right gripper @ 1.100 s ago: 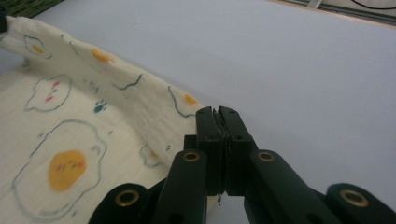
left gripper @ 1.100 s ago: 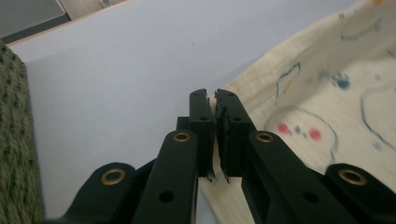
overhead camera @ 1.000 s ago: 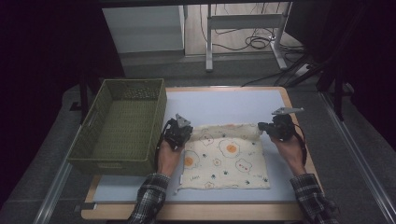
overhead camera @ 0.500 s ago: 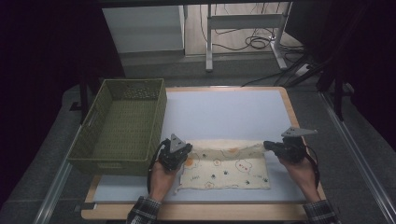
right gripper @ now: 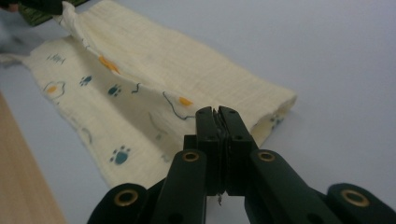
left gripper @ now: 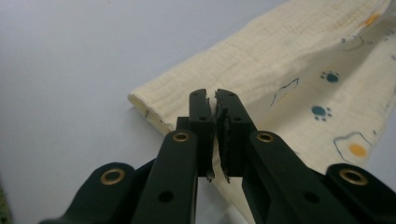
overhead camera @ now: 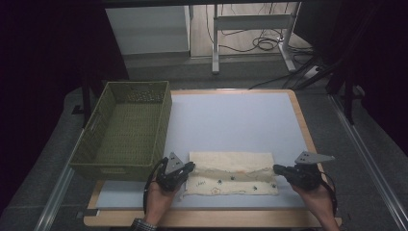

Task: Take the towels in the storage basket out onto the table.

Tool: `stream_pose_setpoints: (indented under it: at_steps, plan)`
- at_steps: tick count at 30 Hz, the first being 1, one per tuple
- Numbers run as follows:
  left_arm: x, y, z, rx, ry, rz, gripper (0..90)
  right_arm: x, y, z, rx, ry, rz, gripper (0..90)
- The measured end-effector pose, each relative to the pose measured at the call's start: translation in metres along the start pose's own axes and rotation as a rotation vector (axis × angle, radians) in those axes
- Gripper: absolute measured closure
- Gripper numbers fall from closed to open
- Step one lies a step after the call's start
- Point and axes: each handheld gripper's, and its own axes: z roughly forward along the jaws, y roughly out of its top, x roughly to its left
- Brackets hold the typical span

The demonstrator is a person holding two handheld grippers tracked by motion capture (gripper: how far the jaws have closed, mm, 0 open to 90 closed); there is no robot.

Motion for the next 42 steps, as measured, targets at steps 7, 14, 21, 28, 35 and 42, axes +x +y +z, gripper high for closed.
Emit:
stream_pose_setpoints:
  at_steps: [7,14,21,28,35,42]
  plan:
    - [-0.011,-0.013,-0.006,0.023,-0.038,0.012,84.9,0.014,-0.018,-0.004,0.040,0.019,-0.013,87.5]
    - [-0.014,-0.026,-0.017,0.047,-0.077,-0.017,79.1,0.023,-0.032,-0.007,0.059,0.039,-0.012,85.8]
    - [-0.009,-0.027,-0.032,0.029,-0.093,-0.053,58.2,0.028,-0.033,-0.026,0.043,0.023,-0.016,75.2]
    - [-0.002,-0.006,-0.016,0.009,-0.087,-0.090,51.2,0.014,-0.020,-0.020,0.030,-0.012,-0.012,71.9]
    - [0.004,0.021,0.022,0.037,0.020,-0.076,50.6,-0.011,-0.002,0.011,0.027,-0.061,0.019,77.4]
    - [0.017,0.028,0.041,0.061,0.115,-0.085,48.0,-0.033,0.012,0.046,0.066,-0.135,0.047,65.5]
